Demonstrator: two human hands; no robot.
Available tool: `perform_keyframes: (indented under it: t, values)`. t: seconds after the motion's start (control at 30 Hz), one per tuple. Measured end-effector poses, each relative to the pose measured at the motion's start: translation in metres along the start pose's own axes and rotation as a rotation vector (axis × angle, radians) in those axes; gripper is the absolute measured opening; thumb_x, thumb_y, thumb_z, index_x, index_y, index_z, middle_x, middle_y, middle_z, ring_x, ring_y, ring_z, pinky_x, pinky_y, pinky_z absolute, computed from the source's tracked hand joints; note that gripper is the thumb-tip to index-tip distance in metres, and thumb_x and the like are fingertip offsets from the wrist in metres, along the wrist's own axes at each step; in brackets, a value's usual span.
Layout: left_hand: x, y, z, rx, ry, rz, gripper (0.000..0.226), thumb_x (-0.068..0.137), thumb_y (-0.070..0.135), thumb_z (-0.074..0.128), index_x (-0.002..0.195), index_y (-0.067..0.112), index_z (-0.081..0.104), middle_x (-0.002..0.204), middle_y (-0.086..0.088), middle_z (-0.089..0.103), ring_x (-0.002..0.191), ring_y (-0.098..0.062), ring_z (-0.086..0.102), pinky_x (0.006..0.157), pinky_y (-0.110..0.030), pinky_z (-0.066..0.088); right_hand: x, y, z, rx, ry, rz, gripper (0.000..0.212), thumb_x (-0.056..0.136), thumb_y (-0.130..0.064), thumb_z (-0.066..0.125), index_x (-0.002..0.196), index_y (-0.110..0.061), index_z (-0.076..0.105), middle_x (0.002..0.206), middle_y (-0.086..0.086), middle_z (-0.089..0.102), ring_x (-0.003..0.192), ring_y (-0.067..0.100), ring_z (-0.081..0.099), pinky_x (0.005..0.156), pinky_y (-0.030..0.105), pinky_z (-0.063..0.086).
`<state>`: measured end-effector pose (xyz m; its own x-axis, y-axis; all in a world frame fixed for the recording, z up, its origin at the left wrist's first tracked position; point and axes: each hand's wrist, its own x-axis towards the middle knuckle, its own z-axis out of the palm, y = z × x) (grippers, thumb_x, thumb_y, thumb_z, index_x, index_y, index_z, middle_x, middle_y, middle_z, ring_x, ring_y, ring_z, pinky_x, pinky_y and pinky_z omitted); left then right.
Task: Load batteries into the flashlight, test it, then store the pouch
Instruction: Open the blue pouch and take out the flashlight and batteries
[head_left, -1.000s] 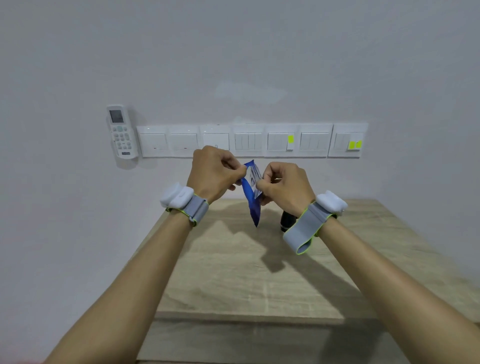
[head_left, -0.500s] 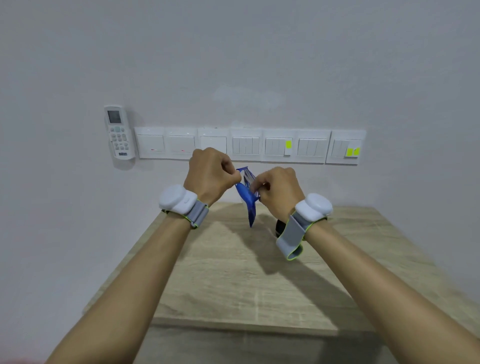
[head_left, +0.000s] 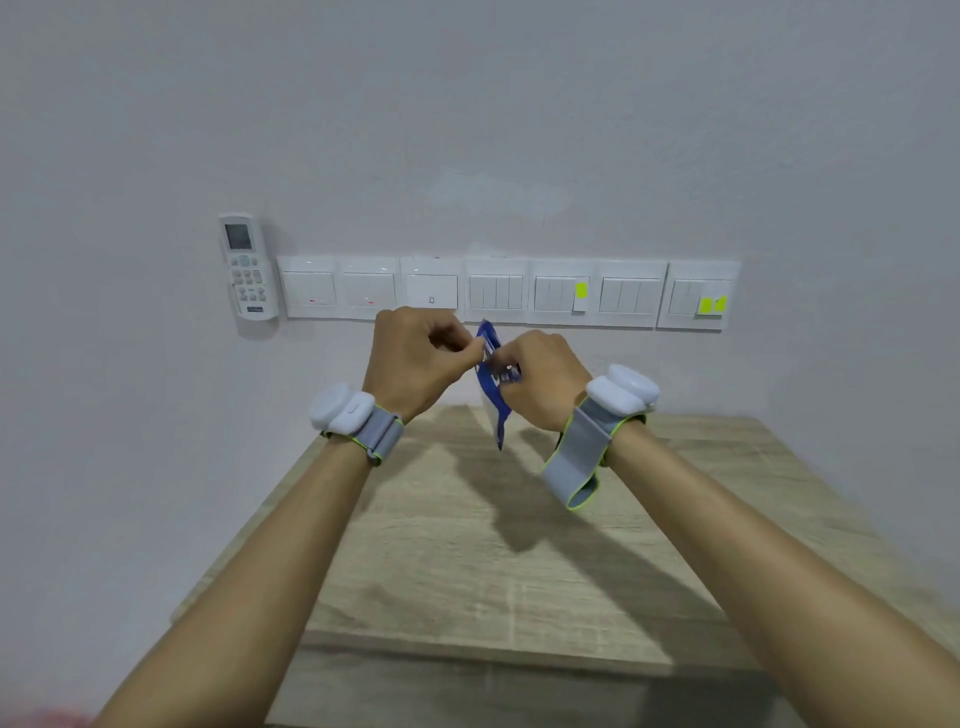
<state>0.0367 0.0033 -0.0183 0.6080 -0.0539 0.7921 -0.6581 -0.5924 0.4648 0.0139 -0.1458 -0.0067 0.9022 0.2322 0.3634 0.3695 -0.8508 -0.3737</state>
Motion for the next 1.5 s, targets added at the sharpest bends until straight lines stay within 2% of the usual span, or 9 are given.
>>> perform_keyframes:
  t: [0.1,0.23,0.33,0.67,0.83,0.93,1.03,1.27,1.5]
  values:
    - [-0.004,-0.002,0.002,-0.153,0.012,-0.056,0.011,0.077,0.020,0.078,0.082,0.010,0.076,0.077,0.003,0.074,0.067,-0.006,0.070,0.066,-0.026,0.059,0.001,0.003,-0.001,0.030,0.033,0.010,0.036,0.087,0.001,0.049,0.108,-0.015,0.074,0.105,0.008,0.072,0.082,0.018,0.050,0.069,0.019,0.033]
    - [-0.007,-0.018,0.001,-0.240,-0.269,-0.098,0.086,0.064,0.050,0.081,0.140,0.033,0.044,0.137,0.014,0.054,0.125,-0.002,0.052,0.096,-0.022,0.047,0.000,0.008,-0.002,0.147,0.094,0.035,0.030,0.082,-0.001,0.055,0.099,-0.014,0.076,0.093,0.006,0.073,0.082,0.021,0.059,0.071,0.023,0.042]
    - [-0.011,-0.032,0.010,-0.045,-0.467,0.013,0.120,0.049,0.058,0.086,0.149,0.035,0.024,0.148,0.015,0.039,0.135,-0.005,0.039,0.108,-0.026,0.034,0.003,0.009,-0.002,0.289,0.114,0.077,0.029,0.079,0.003,0.058,0.096,-0.010,0.077,0.084,0.004,0.067,0.087,0.027,0.065,0.085,0.037,0.055]
    - [-0.004,-0.048,0.022,-0.003,-0.396,0.083,0.098,0.052,0.046,0.081,0.141,0.042,0.039,0.116,0.007,0.045,0.105,-0.004,0.045,0.088,-0.022,0.041,0.008,0.022,0.004,0.310,0.157,0.142,0.020,0.083,-0.016,0.067,0.101,-0.012,0.076,0.098,0.009,0.074,0.091,0.027,0.067,0.085,0.039,0.056]
    - [-0.005,-0.054,0.023,0.004,-0.407,0.044,0.104,0.052,0.062,0.076,0.145,0.042,0.034,0.109,0.004,0.043,0.101,-0.007,0.042,0.087,-0.010,0.033,0.007,0.020,0.010,0.659,0.114,0.211,0.013,0.091,-0.011,0.059,0.094,-0.008,0.072,0.096,0.013,0.069,0.081,0.031,0.071,0.070,0.044,0.062]
    - [0.002,-0.057,0.017,0.082,-0.431,0.047,0.106,0.051,0.067,0.072,0.146,0.043,0.031,0.107,0.007,0.040,0.102,-0.010,0.039,0.094,-0.025,0.037,0.006,0.021,0.017,0.852,0.184,0.285,0.014,0.091,-0.010,0.054,0.081,-0.016,0.061,0.089,0.011,0.064,0.079,0.027,0.065,0.072,0.046,0.061]
    - [0.017,-0.053,0.006,0.320,-0.441,0.133,0.106,0.048,0.068,0.061,0.146,0.041,0.031,0.109,0.008,0.038,0.104,-0.013,0.035,0.097,-0.043,0.036,0.004,0.015,0.025,1.139,0.182,0.419,0.020,0.090,-0.007,0.052,0.108,-0.015,0.052,0.103,0.014,0.063,0.085,0.028,0.065,0.074,0.042,0.061]
    - [0.050,-0.037,-0.011,0.687,-0.552,0.415,0.106,0.050,0.059,0.066,0.146,0.041,0.026,0.121,0.000,0.037,0.111,-0.025,0.035,0.100,-0.044,0.028,0.012,0.001,0.029,1.720,0.014,0.640,0.040,0.095,0.001,0.041,0.135,0.006,0.044,0.136,0.025,0.052,0.122,0.039,0.056,0.080,0.042,0.055]
    - [0.062,-0.023,-0.004,0.977,-0.696,0.590,0.109,0.058,0.050,0.074,0.149,0.043,0.016,0.133,-0.001,0.033,0.124,-0.026,0.030,0.112,-0.059,0.015,0.020,0.009,0.047,1.776,0.006,0.779,0.037,0.095,0.002,0.036,0.127,0.011,0.051,0.144,0.027,0.041,0.123,0.043,0.054,0.066,0.048,0.053]
